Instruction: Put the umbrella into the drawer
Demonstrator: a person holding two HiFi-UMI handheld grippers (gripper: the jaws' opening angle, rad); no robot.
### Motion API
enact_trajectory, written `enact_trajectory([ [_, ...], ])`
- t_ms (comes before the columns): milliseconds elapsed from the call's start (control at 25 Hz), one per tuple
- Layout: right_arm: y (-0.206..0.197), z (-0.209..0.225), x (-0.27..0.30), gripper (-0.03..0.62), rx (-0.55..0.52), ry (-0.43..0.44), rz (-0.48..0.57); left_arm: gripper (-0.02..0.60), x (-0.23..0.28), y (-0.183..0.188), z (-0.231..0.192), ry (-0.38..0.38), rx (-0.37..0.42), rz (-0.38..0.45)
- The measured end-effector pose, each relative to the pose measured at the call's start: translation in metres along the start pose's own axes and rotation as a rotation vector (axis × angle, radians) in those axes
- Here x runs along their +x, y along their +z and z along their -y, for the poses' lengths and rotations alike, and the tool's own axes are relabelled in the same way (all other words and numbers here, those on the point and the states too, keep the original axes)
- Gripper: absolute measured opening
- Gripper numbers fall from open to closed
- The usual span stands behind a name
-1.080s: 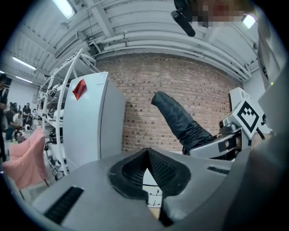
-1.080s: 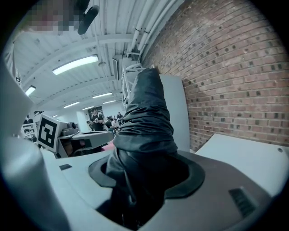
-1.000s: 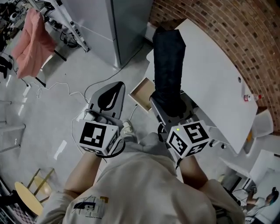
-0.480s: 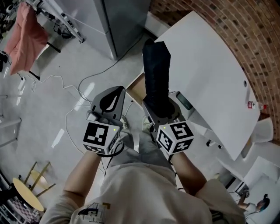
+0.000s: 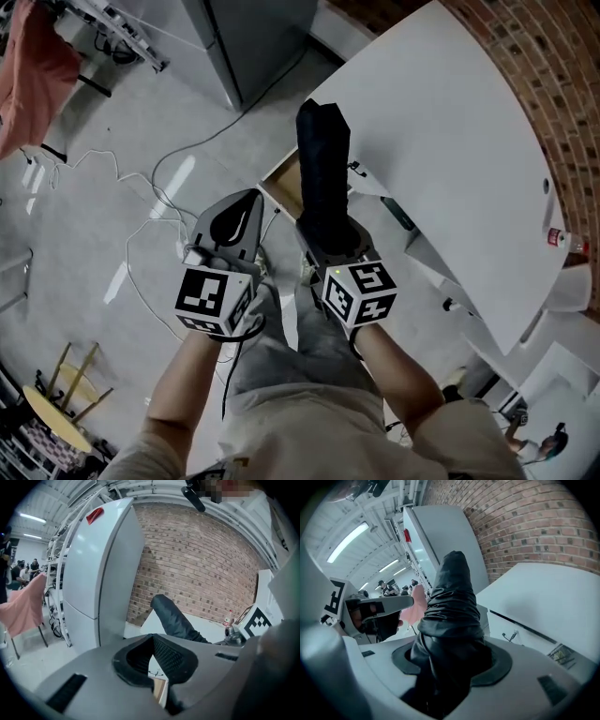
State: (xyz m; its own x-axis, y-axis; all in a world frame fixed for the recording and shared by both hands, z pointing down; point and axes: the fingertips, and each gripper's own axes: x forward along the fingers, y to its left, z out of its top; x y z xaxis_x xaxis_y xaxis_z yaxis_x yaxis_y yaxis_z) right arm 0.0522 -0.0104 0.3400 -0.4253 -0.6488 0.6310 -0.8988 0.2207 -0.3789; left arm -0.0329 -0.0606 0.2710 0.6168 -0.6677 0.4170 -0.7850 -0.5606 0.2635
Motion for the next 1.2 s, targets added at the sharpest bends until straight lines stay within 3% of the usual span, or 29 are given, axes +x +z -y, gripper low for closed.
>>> enact_trajectory([
  [520,-0.12,0.08,0.127,0.252,0.076,-0.059,-0.109,0.008,0.089,-0.137,-0.054,0.015,-0.077,-0.111],
  [800,-0.184,0.126,0.18,0.252,0.055,-0.105,-0.158,0.008,0.133,-0.213,-0.063,-0.021,-0.124,-0.134],
  [960,-0.228,0.154,0.208,0.252,0.053,-0.122,-0.212,0.008,0.158,-0.248,-0.071,-0.045,-0.144,-0.098],
  [1200,-0.282,0.189,0.248,0.252,0.053,-0.129,-0.261,0.008,0.19,-0.308,-0.099,-0.008,-0.161,-0.119],
])
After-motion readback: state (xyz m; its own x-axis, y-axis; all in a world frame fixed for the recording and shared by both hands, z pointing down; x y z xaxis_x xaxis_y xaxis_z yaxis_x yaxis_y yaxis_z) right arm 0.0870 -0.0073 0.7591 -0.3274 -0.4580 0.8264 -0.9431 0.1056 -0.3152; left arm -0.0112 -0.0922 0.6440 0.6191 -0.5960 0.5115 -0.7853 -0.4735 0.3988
